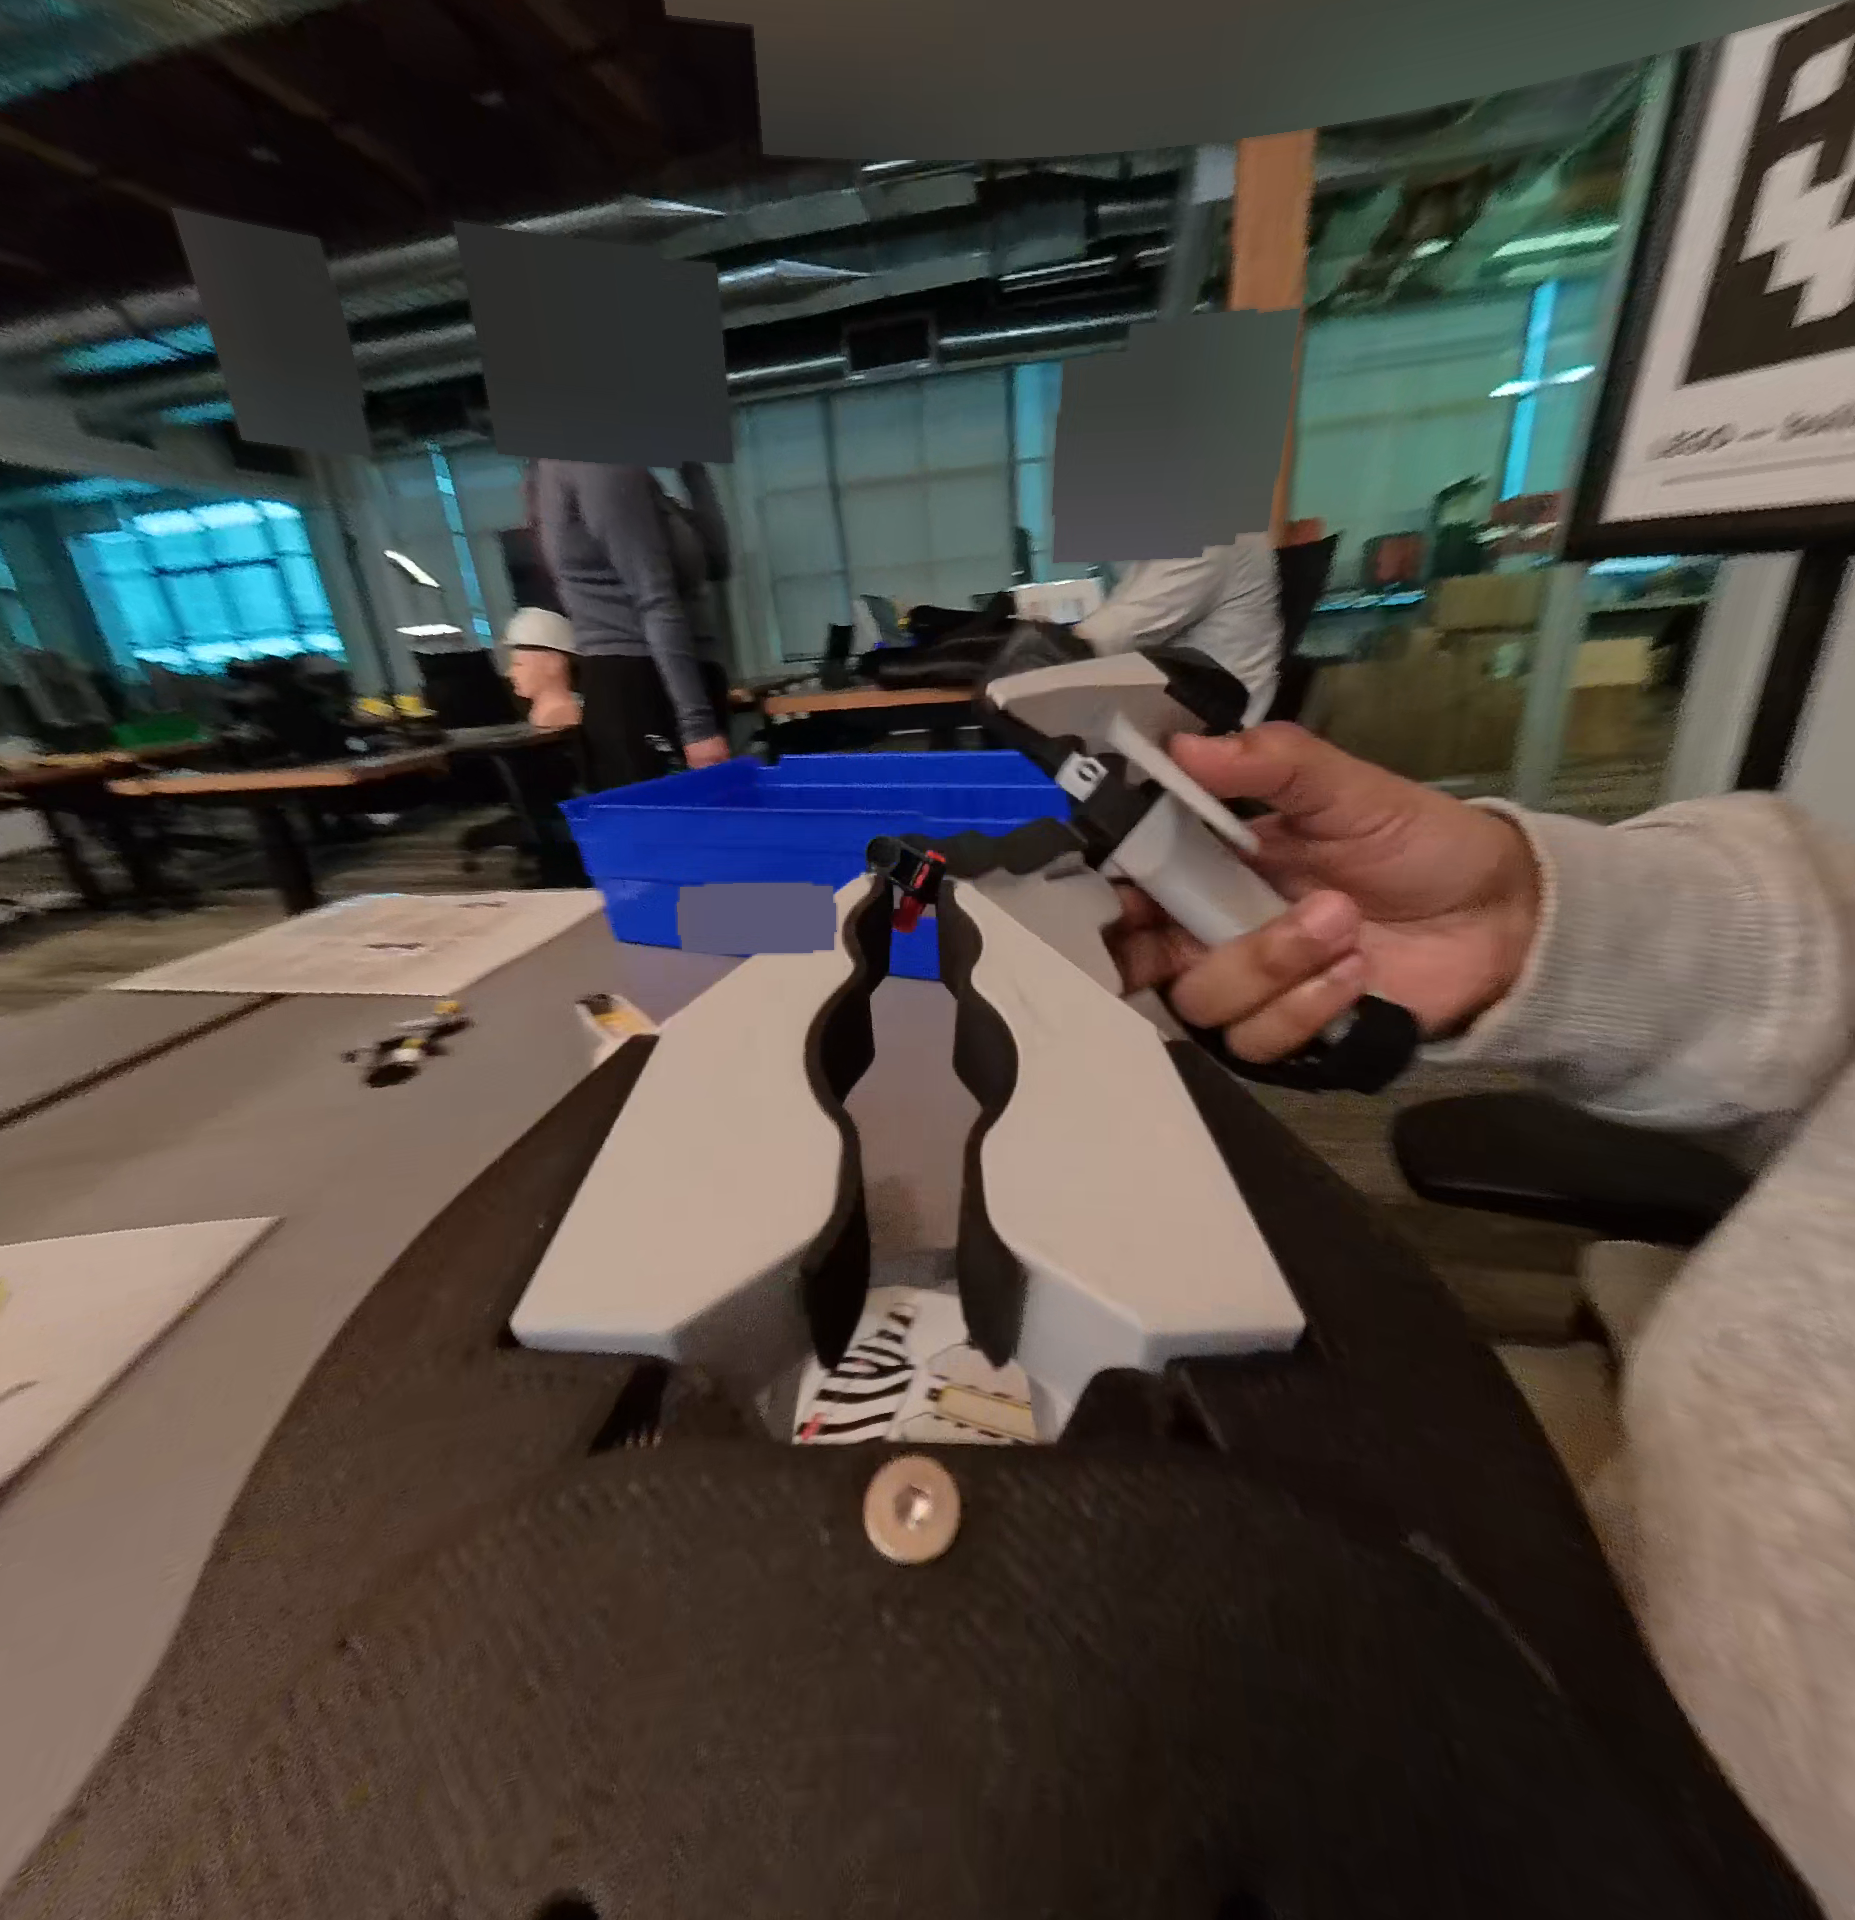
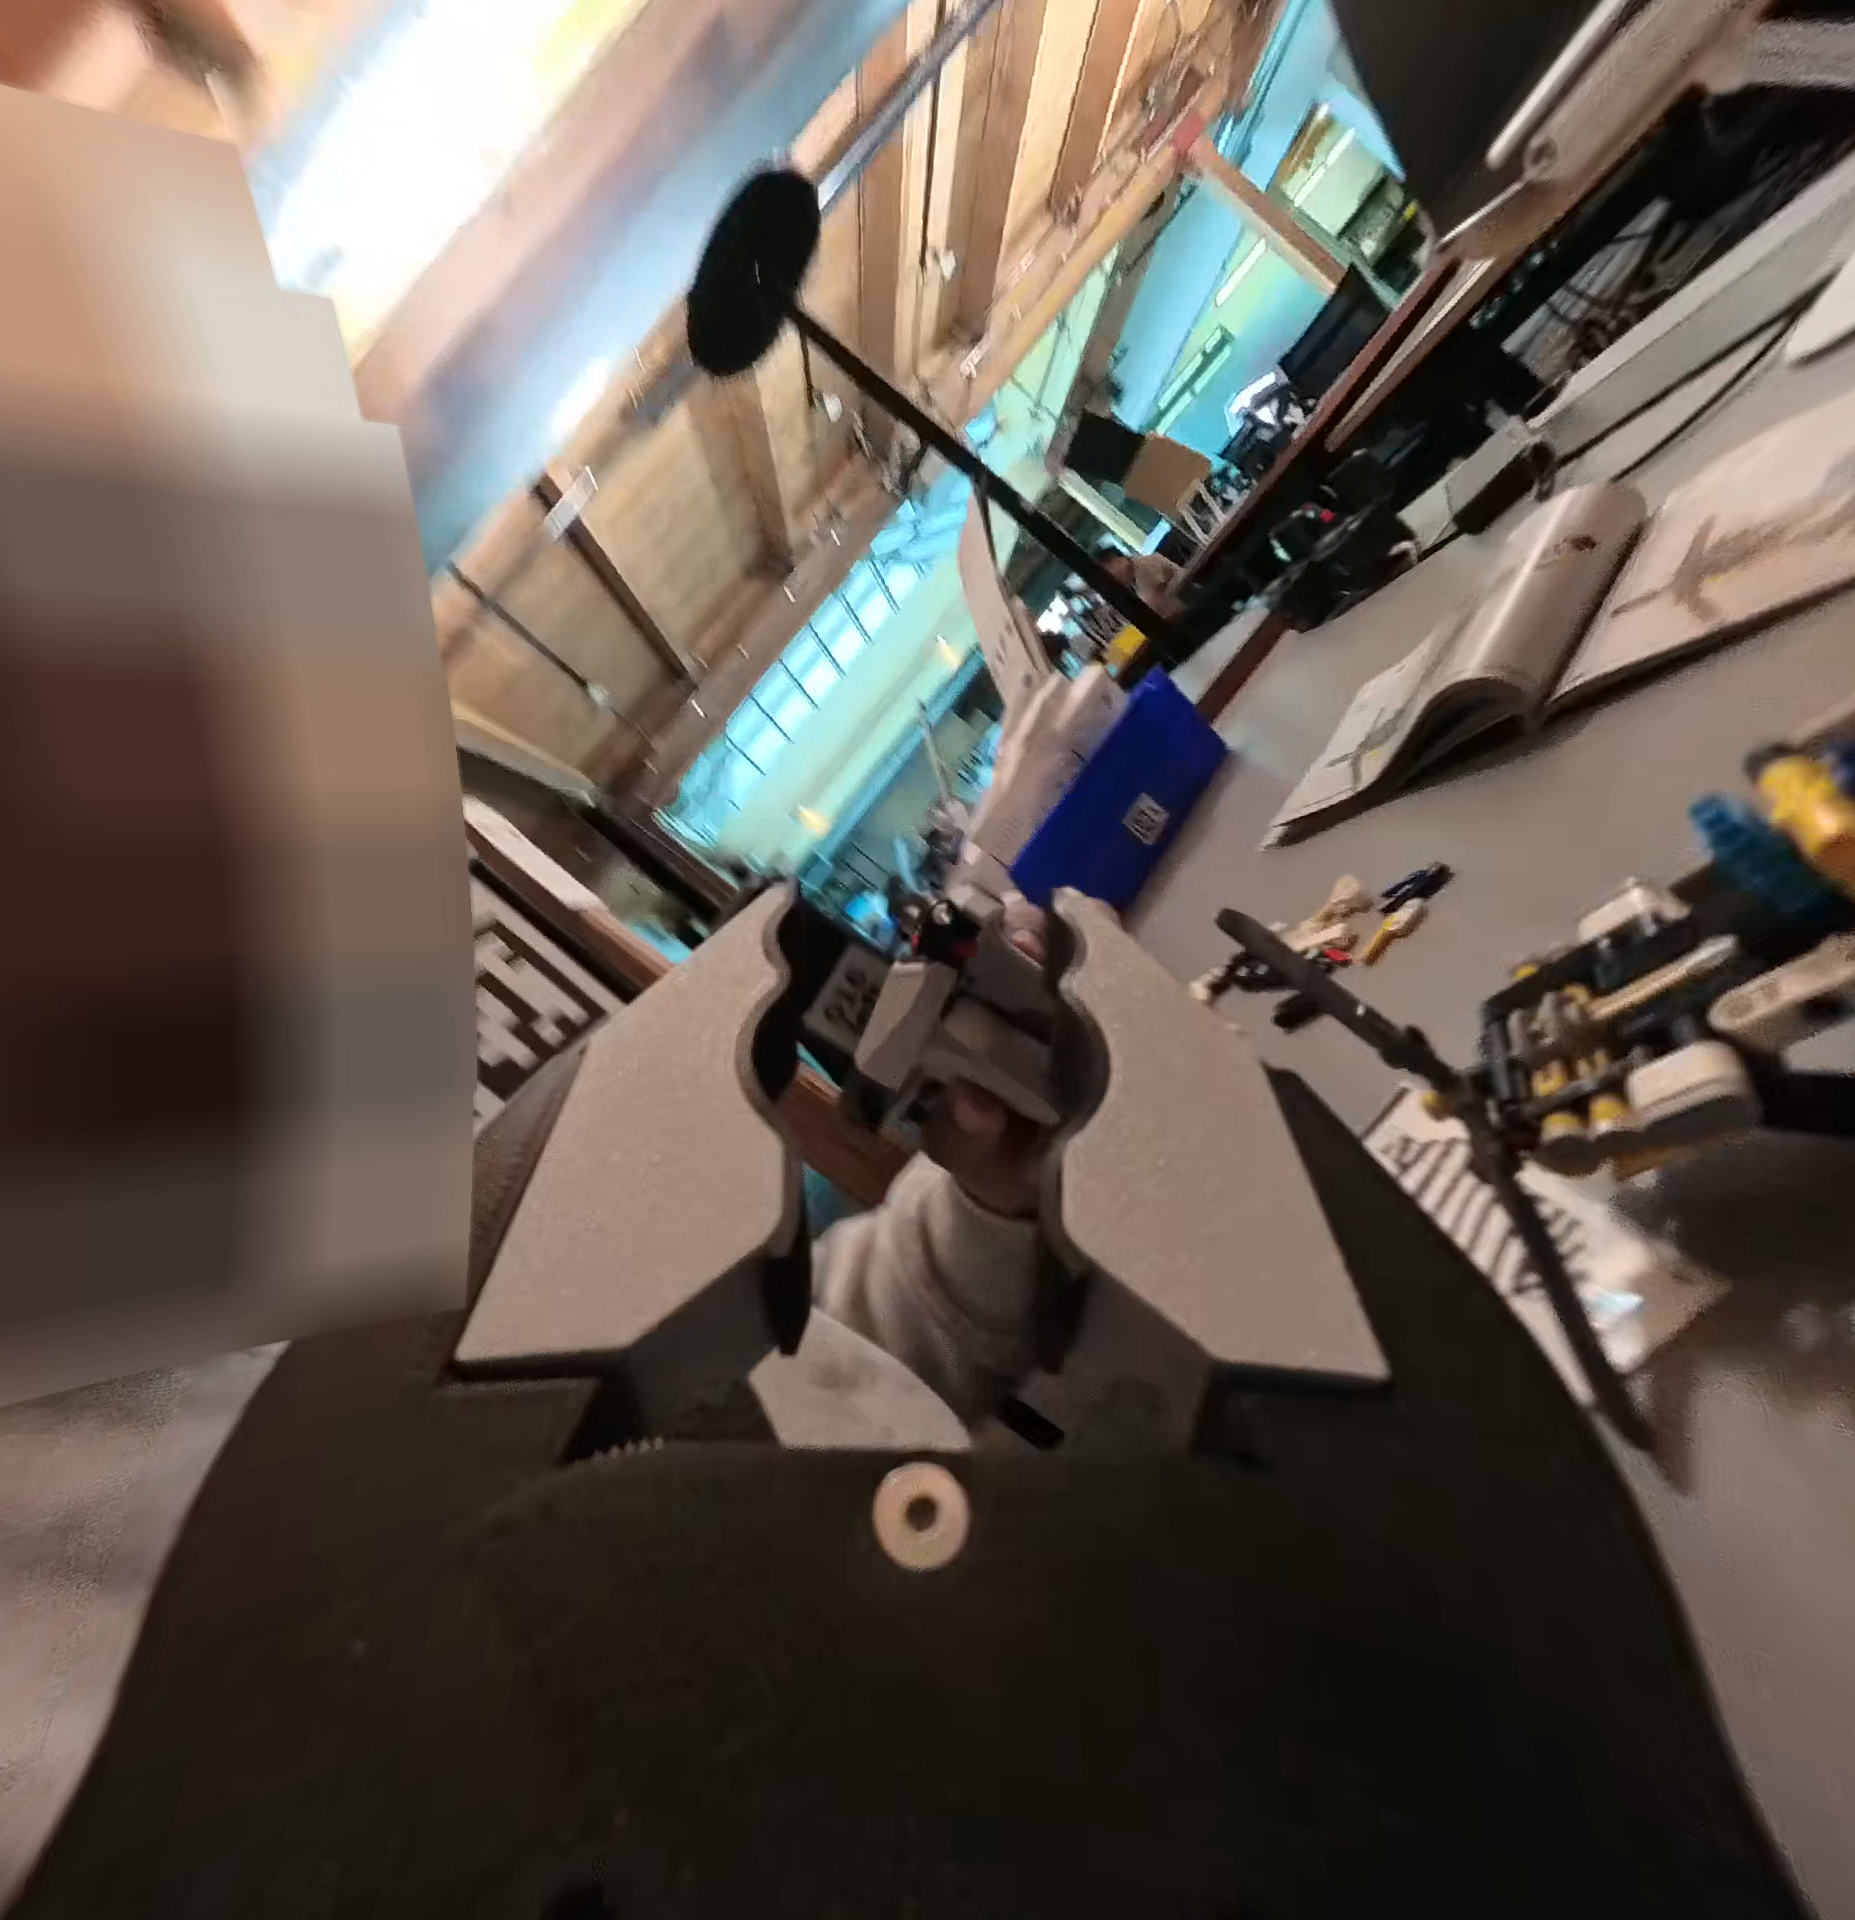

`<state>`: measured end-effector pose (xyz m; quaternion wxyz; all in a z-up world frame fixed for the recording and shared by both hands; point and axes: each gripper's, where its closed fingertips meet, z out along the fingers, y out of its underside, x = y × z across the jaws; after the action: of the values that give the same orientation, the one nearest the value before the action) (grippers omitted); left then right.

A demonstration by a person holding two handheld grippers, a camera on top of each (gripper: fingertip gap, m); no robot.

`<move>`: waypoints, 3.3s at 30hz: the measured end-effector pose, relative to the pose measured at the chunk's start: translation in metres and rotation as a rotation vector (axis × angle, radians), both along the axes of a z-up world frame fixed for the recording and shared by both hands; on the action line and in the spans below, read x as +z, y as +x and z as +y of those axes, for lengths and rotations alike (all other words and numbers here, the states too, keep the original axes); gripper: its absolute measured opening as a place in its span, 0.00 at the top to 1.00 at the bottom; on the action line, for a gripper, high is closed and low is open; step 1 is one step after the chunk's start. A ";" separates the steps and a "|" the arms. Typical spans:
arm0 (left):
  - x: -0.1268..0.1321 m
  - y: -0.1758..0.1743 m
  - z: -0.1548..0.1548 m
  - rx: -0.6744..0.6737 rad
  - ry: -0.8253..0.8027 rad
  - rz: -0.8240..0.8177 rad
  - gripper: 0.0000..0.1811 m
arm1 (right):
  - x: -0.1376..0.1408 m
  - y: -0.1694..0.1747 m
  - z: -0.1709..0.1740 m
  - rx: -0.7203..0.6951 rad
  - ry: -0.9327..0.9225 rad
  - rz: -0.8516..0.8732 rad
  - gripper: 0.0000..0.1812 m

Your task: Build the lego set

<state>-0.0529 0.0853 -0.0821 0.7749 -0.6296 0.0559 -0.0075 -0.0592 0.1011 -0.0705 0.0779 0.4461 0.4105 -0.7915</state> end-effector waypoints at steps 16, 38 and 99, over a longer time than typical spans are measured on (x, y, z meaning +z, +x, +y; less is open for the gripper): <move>-0.012 0.023 0.004 -0.240 -0.087 -0.123 0.97 | -0.019 0.013 -0.019 0.191 0.263 -0.045 0.96; -0.017 0.029 0.005 -0.272 -0.114 -0.114 0.97 | -0.026 0.018 -0.022 0.241 0.250 -0.067 0.92; -0.012 0.013 0.005 -0.259 -0.095 -0.256 0.92 | -0.010 0.007 -0.003 -0.095 0.770 0.294 0.97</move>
<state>-0.0398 0.0900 -0.0945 0.7377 -0.6468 0.0368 -0.1899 -0.0518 0.0985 -0.0802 -0.1905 0.3431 0.6623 -0.6382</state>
